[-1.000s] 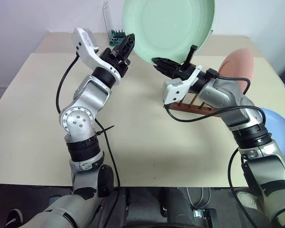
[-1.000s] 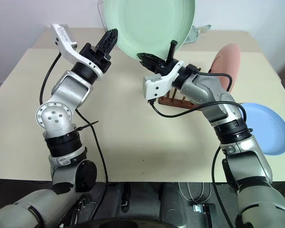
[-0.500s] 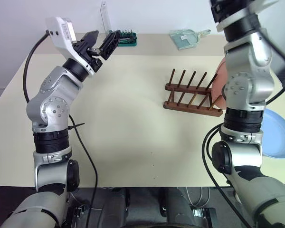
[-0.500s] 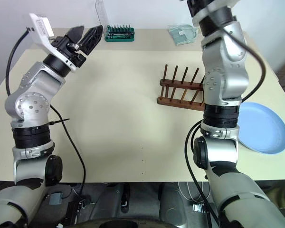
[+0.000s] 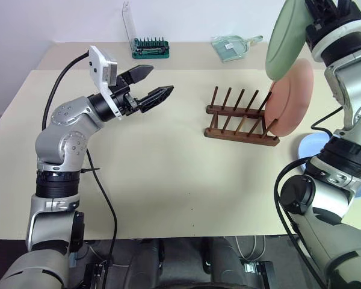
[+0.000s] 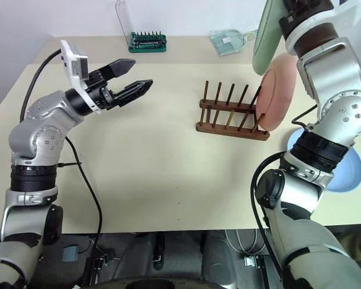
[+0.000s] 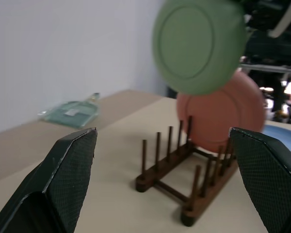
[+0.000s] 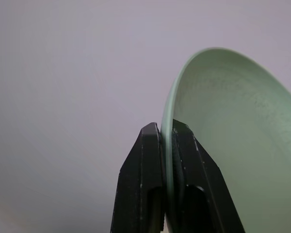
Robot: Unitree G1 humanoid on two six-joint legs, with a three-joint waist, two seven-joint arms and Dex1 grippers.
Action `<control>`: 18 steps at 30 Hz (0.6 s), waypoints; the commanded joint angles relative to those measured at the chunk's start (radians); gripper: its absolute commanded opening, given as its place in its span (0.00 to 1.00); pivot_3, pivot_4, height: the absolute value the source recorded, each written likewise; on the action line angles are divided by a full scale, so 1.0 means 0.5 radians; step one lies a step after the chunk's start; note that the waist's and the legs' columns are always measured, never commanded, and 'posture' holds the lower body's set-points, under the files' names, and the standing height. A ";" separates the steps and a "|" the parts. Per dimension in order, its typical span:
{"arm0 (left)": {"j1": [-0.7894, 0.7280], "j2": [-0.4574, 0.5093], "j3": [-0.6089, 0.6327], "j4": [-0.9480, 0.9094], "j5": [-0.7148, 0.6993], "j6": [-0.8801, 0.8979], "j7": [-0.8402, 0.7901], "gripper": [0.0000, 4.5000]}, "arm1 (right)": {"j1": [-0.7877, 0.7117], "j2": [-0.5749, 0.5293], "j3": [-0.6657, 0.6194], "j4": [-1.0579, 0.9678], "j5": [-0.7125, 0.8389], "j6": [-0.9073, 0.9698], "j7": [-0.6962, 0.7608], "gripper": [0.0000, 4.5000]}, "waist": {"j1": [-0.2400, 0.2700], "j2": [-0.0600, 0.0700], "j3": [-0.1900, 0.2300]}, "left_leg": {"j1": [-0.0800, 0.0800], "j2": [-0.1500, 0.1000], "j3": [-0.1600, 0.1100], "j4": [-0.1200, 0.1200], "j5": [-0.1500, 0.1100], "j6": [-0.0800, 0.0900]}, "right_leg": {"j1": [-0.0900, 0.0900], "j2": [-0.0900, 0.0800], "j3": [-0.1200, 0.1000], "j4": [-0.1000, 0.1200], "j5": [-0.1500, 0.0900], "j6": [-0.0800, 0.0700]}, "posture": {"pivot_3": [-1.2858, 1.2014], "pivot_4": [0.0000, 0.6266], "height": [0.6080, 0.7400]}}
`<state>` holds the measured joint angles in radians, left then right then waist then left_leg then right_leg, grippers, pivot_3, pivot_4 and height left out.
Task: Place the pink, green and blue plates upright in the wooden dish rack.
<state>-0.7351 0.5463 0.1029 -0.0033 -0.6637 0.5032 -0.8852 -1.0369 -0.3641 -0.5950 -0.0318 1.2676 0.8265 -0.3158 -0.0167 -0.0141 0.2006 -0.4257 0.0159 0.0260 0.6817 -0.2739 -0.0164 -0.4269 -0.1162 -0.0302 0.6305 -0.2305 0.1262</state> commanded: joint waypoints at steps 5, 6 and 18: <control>-0.002 0.090 0.082 -0.008 -0.087 0.068 -0.186 0.99 | 0.043 -0.064 0.028 -0.147 0.326 0.042 -0.360 0.00 | 0.013 0.000 0.000 | -0.001 0.000 0.000 0.001 0.000 0.002 | 0.000 0.000 0.000 -0.001 0.000 0.000 | 0.52 0.24 1.00; 0.000 0.089 0.080 -0.006 -0.072 0.059 -0.182 0.99 | 0.058 -0.069 0.036 -0.149 0.353 0.042 -0.391 0.00 | 0.012 0.000 0.000 | -0.001 0.000 0.000 0.001 0.000 0.002 | 0.000 -0.001 0.000 -0.001 0.000 0.000 | 0.52 0.24 1.00; -0.039 0.068 0.070 0.099 0.021 -0.001 -0.163 0.99 | 0.170 -0.142 0.104 -0.170 0.699 -0.033 -0.662 0.00 | 0.000 0.000 0.000 | -0.001 0.000 0.000 0.001 0.000 0.003 | 0.000 0.000 0.000 -0.001 0.000 0.000 | 0.52 0.24 1.00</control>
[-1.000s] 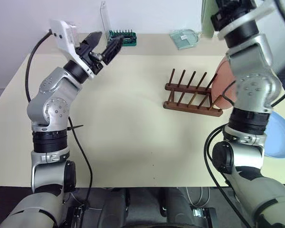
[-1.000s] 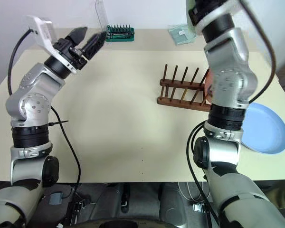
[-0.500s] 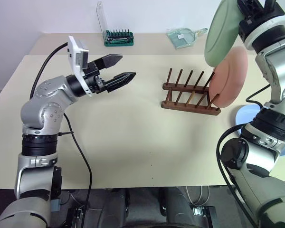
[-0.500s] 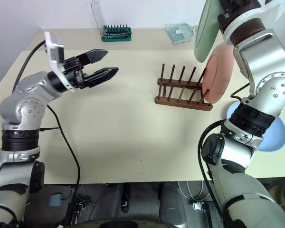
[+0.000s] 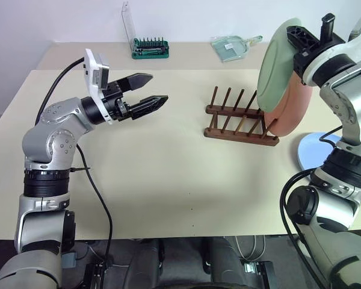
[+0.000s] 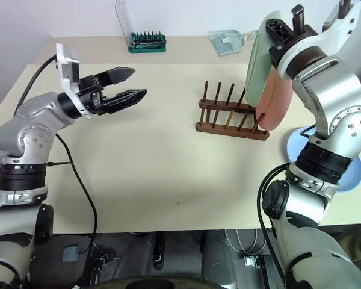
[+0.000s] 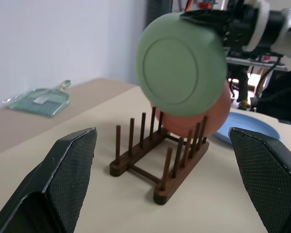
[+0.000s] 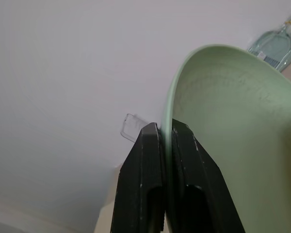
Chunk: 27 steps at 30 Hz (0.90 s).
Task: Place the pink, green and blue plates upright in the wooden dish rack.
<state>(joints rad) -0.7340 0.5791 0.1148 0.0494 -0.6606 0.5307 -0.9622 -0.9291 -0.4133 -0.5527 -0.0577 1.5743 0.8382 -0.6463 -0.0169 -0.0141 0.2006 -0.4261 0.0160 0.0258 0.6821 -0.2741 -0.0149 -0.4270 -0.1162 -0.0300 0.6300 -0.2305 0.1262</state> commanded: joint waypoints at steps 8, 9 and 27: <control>-0.051 -0.025 0.045 0.016 0.031 -0.070 0.001 0.99 | -0.122 -0.109 0.083 -0.103 0.232 -0.146 -0.060 0.00 | 0.009 0.000 0.000 | -0.001 0.000 0.000 0.000 0.000 0.000 | 0.000 0.000 0.000 0.000 0.000 0.000 | 0.52 0.24 1.00; -0.052 -0.027 0.046 0.016 0.028 -0.061 0.004 0.99 | -0.124 -0.105 0.085 -0.101 0.268 -0.162 -0.080 0.00 | 0.008 0.000 0.000 | -0.001 0.000 0.000 0.000 0.000 0.000 | 0.000 0.000 0.000 0.000 0.000 0.000 | 0.52 0.24 1.00; -0.055 -0.036 0.040 0.029 0.037 -0.010 0.051 0.99 | 0.299 -0.061 0.178 -0.209 0.335 -0.333 -0.036 0.00 | 0.007 0.000 0.000 | -0.001 0.000 0.000 0.000 0.000 0.001 | 0.000 0.000 0.001 -0.001 0.000 0.000 | 0.52 0.24 1.00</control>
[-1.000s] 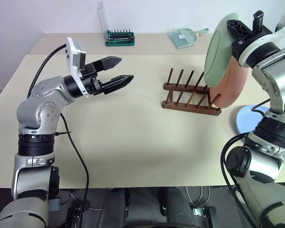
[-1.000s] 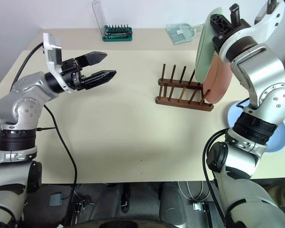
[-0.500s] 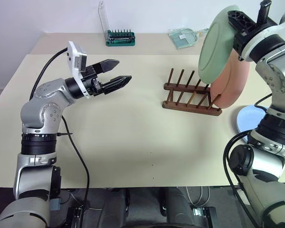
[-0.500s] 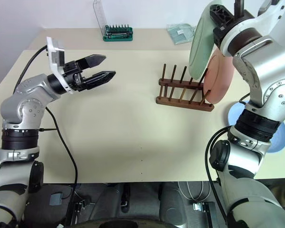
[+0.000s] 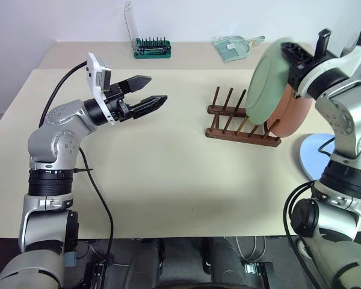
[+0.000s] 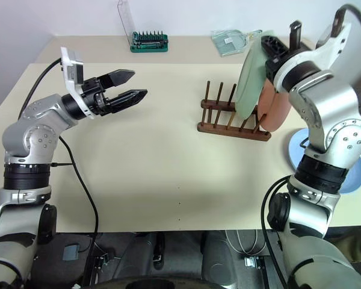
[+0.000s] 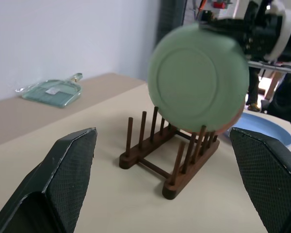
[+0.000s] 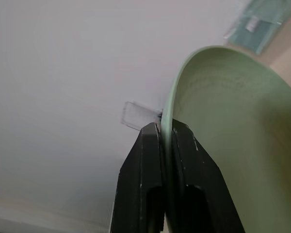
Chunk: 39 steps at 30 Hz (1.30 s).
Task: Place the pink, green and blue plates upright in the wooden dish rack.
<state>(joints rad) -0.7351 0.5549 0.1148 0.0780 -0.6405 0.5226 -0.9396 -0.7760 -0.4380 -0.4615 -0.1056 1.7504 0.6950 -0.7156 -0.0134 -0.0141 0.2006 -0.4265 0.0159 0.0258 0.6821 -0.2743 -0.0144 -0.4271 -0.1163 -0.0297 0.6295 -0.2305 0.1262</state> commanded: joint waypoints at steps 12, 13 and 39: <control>-0.067 0.006 0.020 -0.012 0.059 -0.004 0.028 1.00 | 0.086 -0.044 0.083 -0.130 -0.079 -0.042 0.284 0.34 | 0.001 0.000 0.000 | 0.000 0.000 0.000 0.000 0.000 0.000 | 0.000 0.000 0.000 -0.001 0.000 0.000 | 0.52 0.24 1.00; -0.068 0.004 0.021 -0.011 0.059 -0.002 0.031 1.00 | 0.084 -0.053 0.087 -0.130 -0.081 -0.036 0.280 0.46 | 0.001 0.000 0.000 | 0.000 0.000 0.000 0.000 0.000 0.000 | 0.000 0.000 0.000 -0.001 0.000 0.000 | 0.52 0.24 1.00; -0.045 0.011 -0.023 -0.090 0.072 -0.017 -0.088 1.00 | 0.112 -0.935 -0.080 -0.212 -0.614 0.271 1.449 1.00 | 0.036 0.000 0.000 | -0.002 -0.001 0.001 0.001 -0.002 0.003 | 0.000 -0.001 0.000 -0.004 0.000 0.000 | 0.52 0.24 1.00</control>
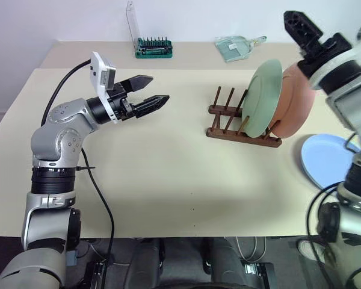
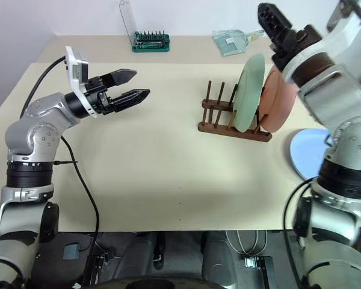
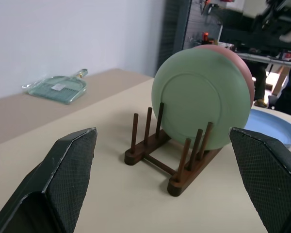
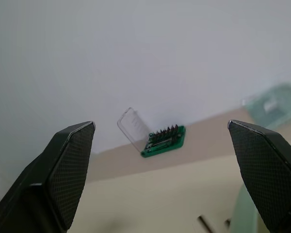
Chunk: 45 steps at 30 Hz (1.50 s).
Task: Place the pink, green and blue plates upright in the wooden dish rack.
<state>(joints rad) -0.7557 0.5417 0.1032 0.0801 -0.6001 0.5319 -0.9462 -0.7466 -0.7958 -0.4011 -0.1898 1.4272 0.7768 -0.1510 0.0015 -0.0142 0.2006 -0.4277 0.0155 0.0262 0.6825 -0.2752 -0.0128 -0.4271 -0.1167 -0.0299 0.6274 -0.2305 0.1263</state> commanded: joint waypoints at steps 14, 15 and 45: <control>0.075 0.155 -0.255 -0.187 0.071 -0.270 -0.742 1.00 | 1.941 -0.918 -0.855 -0.139 -0.978 0.543 1.882 1.00 | 0.025 0.000 -0.002 | 0.003 0.000 0.001 0.003 -0.001 0.002 | 0.006 0.000 0.000 -0.008 0.000 0.000 | 0.52 0.24 1.00; 0.069 0.145 -0.262 -0.186 0.075 -0.284 -0.749 1.00 | 2.045 -0.912 -0.832 -0.150 -1.112 0.474 1.919 1.00 | 0.024 0.000 -0.003 | 0.004 0.000 0.001 0.003 -0.001 0.002 | 0.006 0.000 0.001 -0.008 0.000 0.000 | 0.52 0.24 1.00; 0.144 0.146 -0.277 -0.259 0.162 -0.363 -0.643 1.00 | 1.539 -0.704 -0.127 0.112 -2.053 0.172 1.652 0.01 | 0.022 0.000 -0.004 | 0.007 -0.001 0.000 0.005 -0.001 0.001 | 0.007 0.001 0.001 -0.001 0.000 0.000 | 0.52 0.24 1.00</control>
<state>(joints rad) -0.6667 0.6101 -0.0565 -0.0394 -0.5163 0.3604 -1.2728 0.0648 -1.1193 -0.4029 -0.1352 0.4039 0.8641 0.6825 0.0123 -0.0145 0.1987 -0.4242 0.0152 0.0264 0.6855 -0.2755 -0.0123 -0.4237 -0.1164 -0.0289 0.6267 -0.2305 0.1262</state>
